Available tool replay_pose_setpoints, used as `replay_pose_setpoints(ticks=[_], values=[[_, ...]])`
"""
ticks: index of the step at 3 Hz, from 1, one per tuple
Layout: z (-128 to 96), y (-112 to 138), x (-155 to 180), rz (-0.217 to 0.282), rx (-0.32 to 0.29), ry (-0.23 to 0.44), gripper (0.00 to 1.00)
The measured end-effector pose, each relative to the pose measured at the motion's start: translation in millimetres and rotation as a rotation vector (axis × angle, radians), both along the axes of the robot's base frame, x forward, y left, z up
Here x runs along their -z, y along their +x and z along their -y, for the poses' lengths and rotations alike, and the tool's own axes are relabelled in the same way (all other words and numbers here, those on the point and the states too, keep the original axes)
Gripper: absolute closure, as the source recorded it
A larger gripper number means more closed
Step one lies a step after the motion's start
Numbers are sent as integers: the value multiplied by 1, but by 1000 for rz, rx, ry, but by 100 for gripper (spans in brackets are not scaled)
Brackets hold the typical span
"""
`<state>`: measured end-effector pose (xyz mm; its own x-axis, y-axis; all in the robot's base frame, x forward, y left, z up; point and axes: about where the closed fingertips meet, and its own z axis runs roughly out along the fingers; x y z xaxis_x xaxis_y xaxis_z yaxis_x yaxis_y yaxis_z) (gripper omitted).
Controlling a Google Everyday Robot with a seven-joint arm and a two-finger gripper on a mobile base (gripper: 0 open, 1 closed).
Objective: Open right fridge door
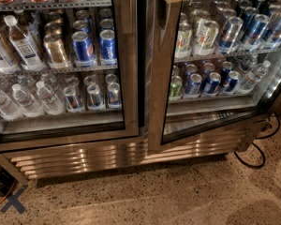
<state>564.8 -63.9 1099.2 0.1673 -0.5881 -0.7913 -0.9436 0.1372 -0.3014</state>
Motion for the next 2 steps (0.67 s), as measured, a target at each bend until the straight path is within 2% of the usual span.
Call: replay_pose_setpoints(ticks=[1,2], values=[[0,-1,-3,11,24,6,13],[3,-4,-5,14,51,1,0]])
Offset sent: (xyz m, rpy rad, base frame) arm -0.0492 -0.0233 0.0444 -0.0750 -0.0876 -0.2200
